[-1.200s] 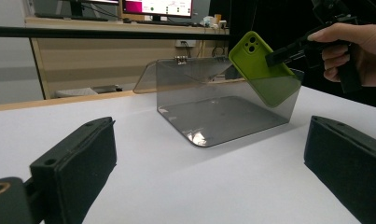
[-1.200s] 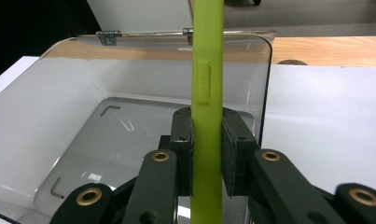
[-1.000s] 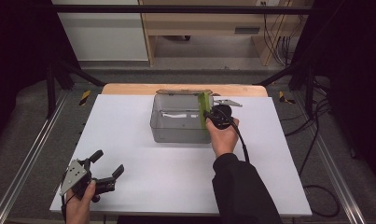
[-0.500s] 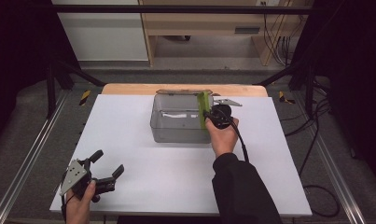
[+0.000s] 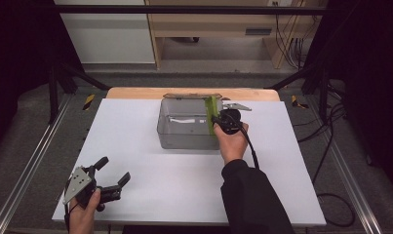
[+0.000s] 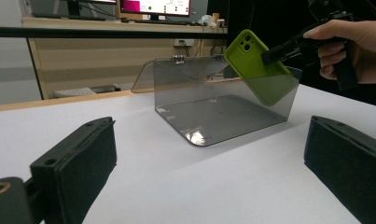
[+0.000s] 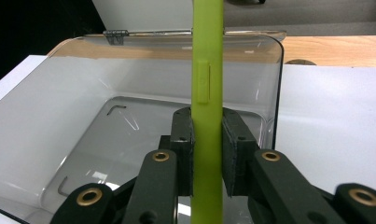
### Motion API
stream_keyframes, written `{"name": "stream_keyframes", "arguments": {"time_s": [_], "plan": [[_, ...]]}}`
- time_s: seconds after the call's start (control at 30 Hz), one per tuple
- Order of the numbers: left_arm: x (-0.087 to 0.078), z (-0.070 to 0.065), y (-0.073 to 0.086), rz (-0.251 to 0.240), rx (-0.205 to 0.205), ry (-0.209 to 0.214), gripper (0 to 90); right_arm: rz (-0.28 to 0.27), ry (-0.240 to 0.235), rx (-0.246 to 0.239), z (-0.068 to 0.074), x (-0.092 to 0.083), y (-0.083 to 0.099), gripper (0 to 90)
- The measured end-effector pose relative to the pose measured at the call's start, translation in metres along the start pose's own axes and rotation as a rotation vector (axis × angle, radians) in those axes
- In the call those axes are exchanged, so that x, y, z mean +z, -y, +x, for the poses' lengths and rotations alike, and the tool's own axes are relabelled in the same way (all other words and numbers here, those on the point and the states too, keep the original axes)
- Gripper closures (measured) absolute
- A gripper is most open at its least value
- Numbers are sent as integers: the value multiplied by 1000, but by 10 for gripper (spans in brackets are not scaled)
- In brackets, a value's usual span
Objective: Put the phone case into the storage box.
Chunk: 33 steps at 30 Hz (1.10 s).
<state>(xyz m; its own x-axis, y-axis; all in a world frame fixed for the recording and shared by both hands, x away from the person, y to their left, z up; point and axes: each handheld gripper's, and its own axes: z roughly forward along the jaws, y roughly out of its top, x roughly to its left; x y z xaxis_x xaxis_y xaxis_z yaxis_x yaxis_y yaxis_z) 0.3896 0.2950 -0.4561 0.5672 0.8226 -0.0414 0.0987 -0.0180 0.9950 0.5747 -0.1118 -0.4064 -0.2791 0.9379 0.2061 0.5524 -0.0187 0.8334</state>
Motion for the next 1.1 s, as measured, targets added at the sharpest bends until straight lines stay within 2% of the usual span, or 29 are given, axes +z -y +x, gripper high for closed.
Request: {"name": "stream_keyframes", "arguments": {"time_s": [1.1], "plan": [[0, -1, 0, 1, 3, 5, 23, 44, 23, -25, 4, 7, 0, 769]]}}
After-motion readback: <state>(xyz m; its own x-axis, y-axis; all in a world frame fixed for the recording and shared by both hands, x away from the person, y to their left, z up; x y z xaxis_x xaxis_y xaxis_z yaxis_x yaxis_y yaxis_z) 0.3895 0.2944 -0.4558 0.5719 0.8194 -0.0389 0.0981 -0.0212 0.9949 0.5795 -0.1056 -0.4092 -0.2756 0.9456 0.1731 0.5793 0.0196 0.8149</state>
